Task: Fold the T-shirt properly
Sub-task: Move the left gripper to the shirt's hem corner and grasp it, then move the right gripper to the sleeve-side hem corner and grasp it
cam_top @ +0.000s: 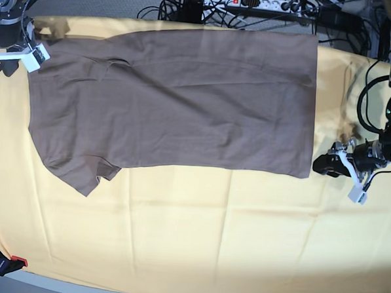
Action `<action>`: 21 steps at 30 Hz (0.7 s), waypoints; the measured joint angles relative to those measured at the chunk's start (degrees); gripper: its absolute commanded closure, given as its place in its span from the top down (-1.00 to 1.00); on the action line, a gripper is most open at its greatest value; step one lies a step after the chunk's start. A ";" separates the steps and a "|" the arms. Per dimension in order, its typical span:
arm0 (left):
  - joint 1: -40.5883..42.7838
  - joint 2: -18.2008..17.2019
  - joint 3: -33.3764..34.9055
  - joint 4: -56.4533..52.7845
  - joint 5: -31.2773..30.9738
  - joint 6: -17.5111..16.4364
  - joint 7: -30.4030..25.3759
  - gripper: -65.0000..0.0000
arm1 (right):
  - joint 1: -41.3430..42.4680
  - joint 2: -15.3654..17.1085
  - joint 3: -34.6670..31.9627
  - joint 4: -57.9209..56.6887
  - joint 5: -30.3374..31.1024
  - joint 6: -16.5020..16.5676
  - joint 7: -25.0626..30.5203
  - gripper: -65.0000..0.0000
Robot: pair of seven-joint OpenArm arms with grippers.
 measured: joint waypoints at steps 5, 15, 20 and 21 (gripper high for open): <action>-0.17 2.36 -0.35 0.02 1.22 1.03 -1.16 -0.04 | 0.00 0.00 0.00 0.00 -0.02 -0.31 0.63 0.11; -0.61 7.85 -0.35 0.09 -2.93 -3.32 4.55 -0.04 | 0.00 0.00 0.00 0.00 0.00 -0.42 0.87 0.11; -0.76 6.88 -0.24 0.09 -3.37 -3.58 4.76 -0.32 | 0.00 -0.07 0.00 0.00 -0.02 -1.62 2.14 0.11; -0.76 6.56 -0.24 0.09 -2.99 -3.52 4.72 -0.54 | 0.02 -0.13 0.00 0.00 -0.02 -1.99 2.34 0.11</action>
